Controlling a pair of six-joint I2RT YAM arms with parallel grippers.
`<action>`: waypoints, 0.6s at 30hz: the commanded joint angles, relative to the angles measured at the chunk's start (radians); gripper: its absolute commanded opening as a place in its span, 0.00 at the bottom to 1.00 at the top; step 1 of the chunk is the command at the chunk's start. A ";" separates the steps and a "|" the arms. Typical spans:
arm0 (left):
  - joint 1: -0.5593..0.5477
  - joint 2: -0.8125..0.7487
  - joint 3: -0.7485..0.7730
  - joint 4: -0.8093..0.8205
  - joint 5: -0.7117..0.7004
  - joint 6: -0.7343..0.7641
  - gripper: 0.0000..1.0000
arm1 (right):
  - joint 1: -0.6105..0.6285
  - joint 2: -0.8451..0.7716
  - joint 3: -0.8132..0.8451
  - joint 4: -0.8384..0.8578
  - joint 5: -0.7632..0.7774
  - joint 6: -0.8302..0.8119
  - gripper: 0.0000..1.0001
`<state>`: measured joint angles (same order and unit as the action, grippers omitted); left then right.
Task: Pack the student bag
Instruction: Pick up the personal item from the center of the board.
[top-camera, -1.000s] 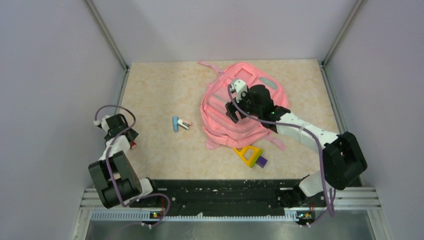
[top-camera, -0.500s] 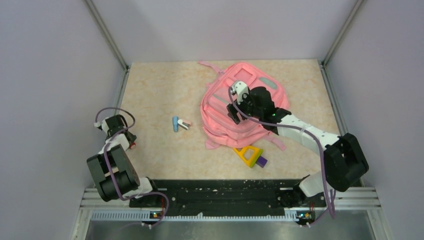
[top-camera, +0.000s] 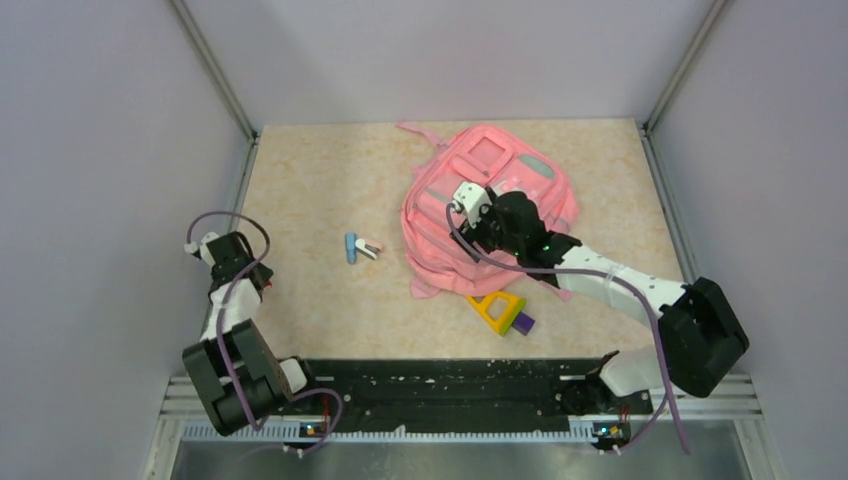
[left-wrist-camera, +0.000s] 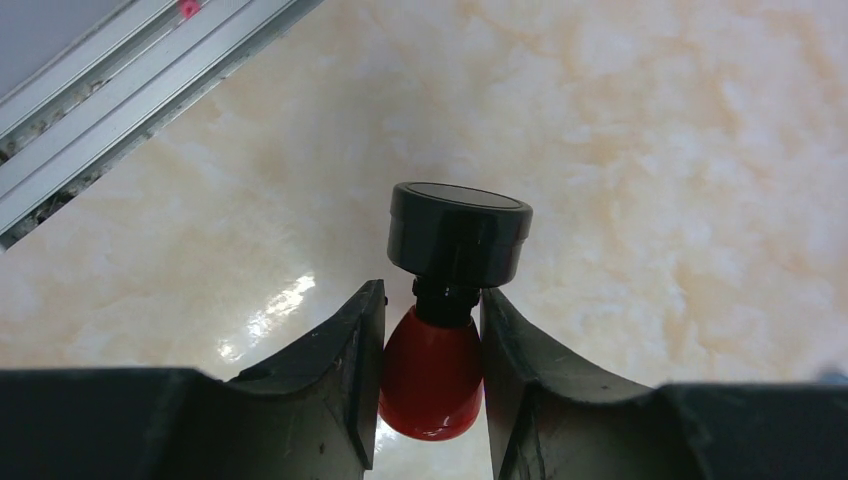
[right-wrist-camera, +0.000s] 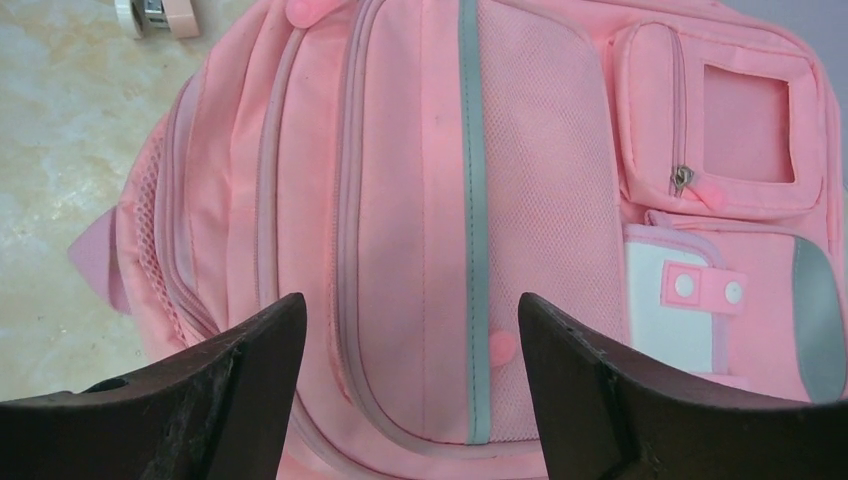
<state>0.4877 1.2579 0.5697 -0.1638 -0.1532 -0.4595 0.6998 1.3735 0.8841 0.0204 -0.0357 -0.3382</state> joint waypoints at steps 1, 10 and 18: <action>0.004 -0.147 -0.008 -0.005 0.126 0.023 0.00 | 0.024 0.026 0.019 0.014 0.094 -0.050 0.74; -0.188 -0.282 0.082 -0.117 0.178 0.016 0.00 | 0.031 0.060 0.044 -0.012 0.125 -0.036 0.71; -0.478 -0.329 0.161 -0.121 0.148 0.010 0.00 | 0.030 0.038 0.050 0.005 0.187 0.026 0.43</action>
<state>0.1226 0.9737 0.6662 -0.3096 0.0025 -0.4503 0.7307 1.4418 0.8845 -0.0013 0.0963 -0.3466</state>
